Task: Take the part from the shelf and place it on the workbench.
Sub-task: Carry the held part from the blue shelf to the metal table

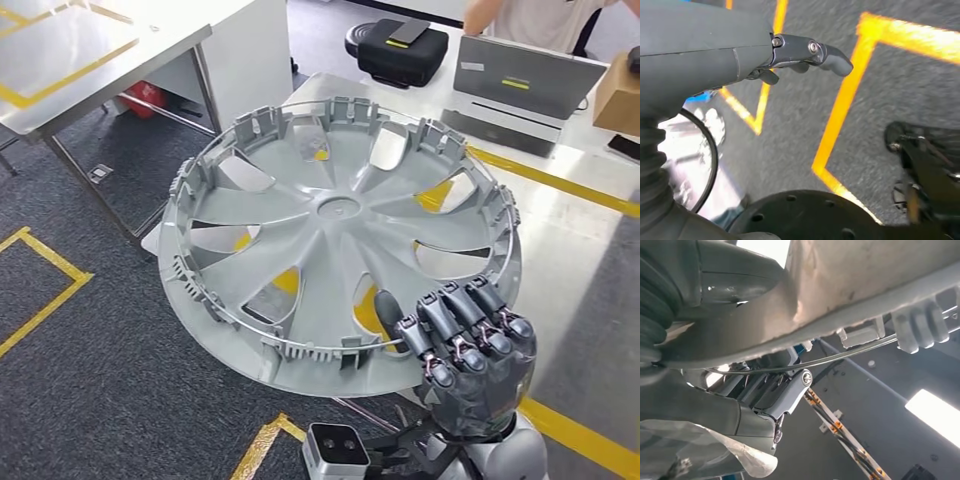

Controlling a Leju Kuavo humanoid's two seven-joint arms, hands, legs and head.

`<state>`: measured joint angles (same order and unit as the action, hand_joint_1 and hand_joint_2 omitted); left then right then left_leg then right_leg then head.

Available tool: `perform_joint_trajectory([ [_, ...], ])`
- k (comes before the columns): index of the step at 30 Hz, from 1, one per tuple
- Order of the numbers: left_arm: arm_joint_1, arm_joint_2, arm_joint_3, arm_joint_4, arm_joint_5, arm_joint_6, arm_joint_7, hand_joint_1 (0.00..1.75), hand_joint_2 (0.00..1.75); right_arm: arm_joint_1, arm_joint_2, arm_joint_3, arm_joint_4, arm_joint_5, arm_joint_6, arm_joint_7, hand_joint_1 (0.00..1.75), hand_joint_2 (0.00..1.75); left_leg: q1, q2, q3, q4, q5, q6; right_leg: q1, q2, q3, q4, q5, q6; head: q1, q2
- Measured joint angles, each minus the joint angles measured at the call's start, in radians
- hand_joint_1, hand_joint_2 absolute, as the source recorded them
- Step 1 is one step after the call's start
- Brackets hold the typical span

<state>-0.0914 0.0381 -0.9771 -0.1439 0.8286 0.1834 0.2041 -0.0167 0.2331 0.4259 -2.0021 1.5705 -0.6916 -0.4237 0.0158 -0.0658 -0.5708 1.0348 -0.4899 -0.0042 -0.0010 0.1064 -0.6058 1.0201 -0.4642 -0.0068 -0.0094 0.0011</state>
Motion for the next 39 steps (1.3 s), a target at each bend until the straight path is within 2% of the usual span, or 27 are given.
perform_joint_trajectory([
  [1,-0.001,0.0,0.0,0.0,0.0,-0.001,-0.001,0.0,1.75,0.0,0.0,0.0,0.0,0.0,0.0,0.0,1.75,1.75,-0.002,-0.003,0.004,-0.011,-0.003,0.001,-0.002,0.01,-0.004,0.0,0.003,0.007,0.0,0.0],
  [3,-0.004,0.0,-0.002,0.0,-0.002,-0.002,-0.002,0.0,1.75,0.002,0.0,0.0,0.001,0.0,0.0,-0.001,1.75,1.75,-0.004,0.016,0.008,-0.021,0.001,0.009,-0.007,0.02,-0.013,-0.002,0.005,0.02,0.0,0.0],
  [5,-0.006,-0.001,-0.004,0.0,-0.004,-0.003,-0.004,0.0,1.75,0.001,0.0,0.0,0.001,0.0,0.0,-0.001,1.75,1.75,-0.002,0.038,0.012,-0.033,0.008,0.021,-0.005,-0.02,-0.035,0.033,-0.018,0.029,0.005,0.0],
  [7,-0.005,0.0,-0.007,0.0,-0.006,-0.003,-0.006,0.0,1.75,-0.001,0.0,0.001,0.003,0.0,0.0,-0.001,1.75,1.75,-0.003,0.062,0.014,-0.037,0.009,0.027,-0.004,-0.077,-0.092,0.146,-0.076,0.036,0.01,0.0],
  [8,-0.004,0.001,-0.008,0.0,-0.008,-0.003,-0.007,0.0,1.75,-0.002,0.0,0.001,0.005,0.0,0.0,-0.001,1.75,1.75,-0.004,0.075,0.014,-0.036,0.008,0.029,-0.005,-0.09,-0.125,0.212,-0.102,0.04,0.01,0.0],
  [9,-0.003,0.001,-0.01,0.0,-0.011,-0.003,-0.007,0.0,1.75,-0.001,-0.001,0.0,0.008,0.0,0.0,-0.001,1.75,1.75,-0.005,0.09,0.015,-0.036,0.007,0.029,-0.007,-0.096,-0.149,0.26,-0.115,0.043,0.01,0.0],
  [10,-0.003,0.002,-0.013,0.0,-0.015,-0.002,-0.007,0.0,1.75,-0.001,-0.002,0.0,0.011,0.0,0.0,-0.001,1.75,1.75,-0.005,0.103,0.015,-0.036,0.006,0.029,-0.009,-0.099,-0.156,0.274,-0.111,0.046,0.01,0.0],
  [11,-0.003,0.002,-0.016,0.0,-0.018,-0.002,-0.007,0.0,1.75,0.0,-0.002,0.0,0.013,0.0,0.0,-0.001,1.75,1.75,-0.005,0.115,0.016,-0.036,0.004,0.027,-0.011,-0.105,-0.141,0.247,-0.089,0.047,0.01,0.0],
  [13,-0.005,0.001,-0.023,0.0,-0.022,0.0,-0.007,0.0,1.75,-0.001,-0.003,0.0,0.016,0.0,0.0,-0.001,1.75,1.75,-0.005,0.136,0.02,-0.034,-0.001,0.021,-0.011,-0.14,-0.069,0.115,-0.032,0.048,0.011,0.0],
  [15,-0.006,0.002,-0.027,0.0,-0.021,0.0,-0.007,0.0,1.75,-0.002,-0.003,0.0,0.016,0.0,0.0,-0.001,1.75,1.75,-0.01,0.154,0.024,-0.03,-0.008,0.01,-0.005,-0.177,-0.009,0.014,-0.009,0.039,0.01,0.0],
  [16,-0.006,0.002,-0.028,0.0,-0.021,0.001,-0.008,0.0,1.75,-0.002,-0.003,-0.001,0.016,0.0,0.0,-0.001,1.75,1.75,-0.013,0.163,0.026,-0.029,-0.011,0.005,-0.002,-0.182,0.0,-0.001,-0.012,0.033,0.009,0.0],
  [18,-0.007,0.003,-0.031,0.0,-0.021,0.001,-0.01,0.0,1.75,-0.002,-0.003,-0.002,0.016,0.0,0.0,-0.001,1.75,1.75,-0.013,0.181,0.031,-0.029,-0.016,-0.005,0.0,-0.159,0.002,-0.004,-0.01,0.018,0.008,0.0],
  [19,-0.009,0.003,-0.031,0.0,-0.021,0.001,-0.01,0.0,1.75,-0.002,-0.003,-0.002,0.016,0.0,0.0,-0.001,1.75,1.75,-0.011,0.174,0.032,-0.022,-0.024,-0.01,-0.001,-0.148,0.003,-0.005,-0.008,0.013,0.007,0.0],
  [21,-0.01,0.002,-0.032,0.0,-0.021,0.002,-0.011,0.0,1.75,-0.002,-0.003,-0.002,0.016,0.0,0.0,-0.001,1.75,1.75,-0.006,0.13,0.007,0.045,-0.069,-0.017,-0.005,-0.126,0.006,-0.008,-0.006,0.002,0.001,0.0],
  [22,-0.01,0.002,-0.032,0.0,-0.02,0.002,-0.012,0.0,1.75,-0.002,-0.003,-0.002,0.016,0.0,0.0,-0.001,1.75,1.75,-0.005,0.101,-0.021,0.11,-0.102,-0.018,-0.004,-0.114,0.006,-0.008,-0.006,-0.002,-0.002,0.0],
  [23,-0.008,0.002,-0.033,0.0,-0.02,0.002,-0.012,0.0,1.75,-0.002,-0.003,-0.002,0.016,0.0,0.0,-0.001,1.75,1.75,-0.005,0.085,-0.056,0.181,-0.132,-0.018,-0.003,-0.102,0.006,-0.008,-0.006,-0.006,-0.004,0.0],
  [24,-0.006,0.002,-0.033,0.0,-0.02,0.002,-0.012,0.0,1.75,-0.002,-0.003,-0.002,0.016,0.0,0.0,-0.001,1.75,1.75,-0.005,0.078,-0.085,0.238,-0.149,-0.017,-0.001,-0.088,0.007,-0.007,-0.007,-0.008,-0.005,0.0],
  [25,-0.004,0.002,-0.034,0.0,-0.02,0.002,-0.012,0.0,1.75,-0.001,-0.003,-0.002,0.017,0.0,0.0,-0.001,1.75,1.75,-0.006,0.075,-0.1,0.262,-0.145,-0.015,0.0,-0.072,0.008,-0.007,-0.007,-0.008,-0.005,0.0],
  [26,-0.003,0.002,-0.034,0.0,-0.02,0.002,-0.012,0.0,1.75,0.0,-0.003,-0.002,0.017,0.0,0.0,-0.001,1.75,1.75,-0.006,0.072,-0.098,0.246,-0.12,-0.012,0.001,-0.057,0.01,-0.007,-0.007,-0.008,-0.005,0.0],
  [27,-0.002,0.002,-0.035,0.0,-0.02,0.002,-0.012,0.0,1.75,0.0,-0.003,-0.002,0.017,0.0,0.0,-0.001,1.75,1.75,-0.006,0.065,-0.081,0.195,-0.081,-0.008,0.002,-0.042,0.012,-0.006,-0.007,-0.008,-0.005,0.0],
  [29,-0.002,0.003,-0.036,0.0,-0.018,0.002,-0.012,0.0,1.75,0.0,-0.003,-0.002,0.017,0.0,0.0,-0.001,1.75,1.75,-0.004,0.021,-0.03,0.063,-0.012,0.001,0.001,-0.018,0.012,-0.004,-0.007,-0.006,-0.005,0.0],
  [31,-0.003,0.004,-0.037,0.0,-0.014,0.002,-0.012,0.0,1.75,-0.001,-0.003,-0.002,0.017,0.0,0.0,-0.001,1.75,1.75,-0.003,-0.014,-0.003,-0.006,0.005,0.005,-0.002,0.002,0.005,-0.002,-0.005,0.004,-0.004,0.0],
  [33,-0.003,0.004,-0.037,0.0,-0.011,0.001,-0.012,0.0,1.75,0.0,-0.003,-0.002,0.018,0.0,0.0,-0.001,1.75,1.75,-0.005,-0.004,0.001,-0.018,0.003,0.009,-0.007,0.02,-0.003,-0.003,-0.001,0.018,-0.004,0.0],
  [34,-0.004,0.004,-0.037,0.0,-0.01,0.001,-0.012,0.0,1.75,0.0,-0.003,-0.002,0.018,0.0,0.0,-0.001,1.75,1.75,-0.005,0.005,0.003,-0.023,0.006,0.014,-0.007,0.012,-0.008,0.0,-0.004,0.023,-0.004,0.0],
  [36,-0.006,0.003,-0.037,0.0,-0.009,0.0,-0.012,0.0,1.75,-0.001,-0.003,-0.002,0.019,0.0,0.0,-0.001,1.75,1.75,-0.003,0.023,0.006,-0.032,0.012,0.024,-0.004,-0.038,-0.037,0.05,-0.038,0.031,-0.001,0.0],
  [37,-0.006,0.003,-0.037,0.0,-0.009,0.0,-0.012,0.0,1.75,-0.002,-0.003,-0.002,0.019,0.0,0.0,-0.001,1.75,1.75,-0.003,0.032,0.007,-0.033,0.012,0.027,-0.004,-0.069,-0.064,0.106,-0.069,0.034,0.0,0.0],
  [39,-0.004,0.004,-0.037,0.0,-0.007,0.0,-0.01,0.0,1.75,-0.002,-0.004,-0.002,0.023,0.0,0.0,-0.005,1.75,1.75,-0.004,0.05,0.006,-0.033,0.011,0.03,-0.006,-0.095,-0.123,0.233,-0.124,0.042,0.002,0.0],
])
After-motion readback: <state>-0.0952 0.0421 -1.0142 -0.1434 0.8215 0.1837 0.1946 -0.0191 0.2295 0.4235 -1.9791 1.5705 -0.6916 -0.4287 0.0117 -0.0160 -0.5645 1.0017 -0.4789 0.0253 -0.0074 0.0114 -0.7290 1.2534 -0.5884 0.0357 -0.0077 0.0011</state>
